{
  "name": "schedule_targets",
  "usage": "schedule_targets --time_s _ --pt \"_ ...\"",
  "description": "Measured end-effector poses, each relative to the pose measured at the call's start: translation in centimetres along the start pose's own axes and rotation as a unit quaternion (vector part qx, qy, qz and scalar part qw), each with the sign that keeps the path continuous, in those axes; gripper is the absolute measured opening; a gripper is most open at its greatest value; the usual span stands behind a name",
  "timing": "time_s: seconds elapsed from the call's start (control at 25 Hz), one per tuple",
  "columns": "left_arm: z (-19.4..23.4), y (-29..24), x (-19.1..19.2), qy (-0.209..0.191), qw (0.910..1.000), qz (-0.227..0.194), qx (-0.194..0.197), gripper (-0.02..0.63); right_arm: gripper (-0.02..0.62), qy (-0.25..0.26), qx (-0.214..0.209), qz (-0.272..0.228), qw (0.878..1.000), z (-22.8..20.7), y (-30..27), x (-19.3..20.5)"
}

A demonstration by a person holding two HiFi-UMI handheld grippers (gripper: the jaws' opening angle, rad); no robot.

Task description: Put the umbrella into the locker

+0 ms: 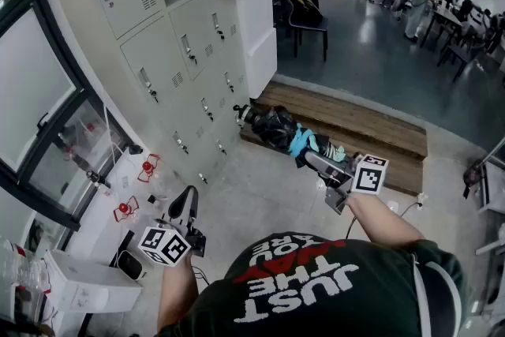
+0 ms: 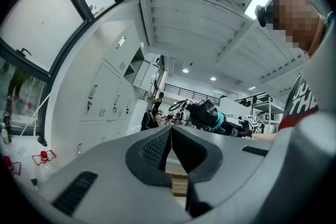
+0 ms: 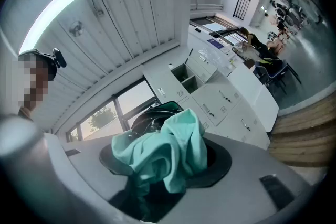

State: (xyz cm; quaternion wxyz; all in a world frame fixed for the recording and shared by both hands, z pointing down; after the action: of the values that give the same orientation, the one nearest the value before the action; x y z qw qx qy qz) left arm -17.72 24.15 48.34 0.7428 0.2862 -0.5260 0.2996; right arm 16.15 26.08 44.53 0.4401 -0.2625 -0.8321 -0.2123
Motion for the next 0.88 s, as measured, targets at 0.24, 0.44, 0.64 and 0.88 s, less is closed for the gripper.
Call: schedule_targets --time_s 0.24,0.44,0.64,0.88 --pt "0.0 -0.3 0.4 -0.003 1.0 0.004 0.001 0.012 0.259 -0.001 -0.003 -0.002 1.0 -0.2 0.0 0.1" --pt "-0.1 -0.8 0.5 -0.009 0.9999 0.006 0.005 0.012 0.259 -0.001 -0.004 -0.004 1.0 -0.6 0.1 0.1" --pt "-0.6 -1.5 0.8 -0.006 0.9999 0.012 0.003 0.012 0.259 -0.009 -0.002 -0.005 1.0 -1.3 0.6 -0.1" --pt "-2.4 -3.4 1.1 -0.016 0.9997 0.013 0.01 0.012 0.259 -0.014 0.0 0.0 1.0 -2.5 2.6 -1.1"
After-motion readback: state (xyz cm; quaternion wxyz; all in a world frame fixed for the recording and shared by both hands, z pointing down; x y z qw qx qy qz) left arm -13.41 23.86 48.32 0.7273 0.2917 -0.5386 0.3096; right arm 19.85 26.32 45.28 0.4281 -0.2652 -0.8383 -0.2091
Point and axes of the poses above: the fingertips, and each gripper's own axes: y backward along the fingers, z to its left, x out of its underside, the point moved 2 cm from there along y, backward along the fingers, and after that the axes turned 5 degrees about x, right-handed, at the moved point
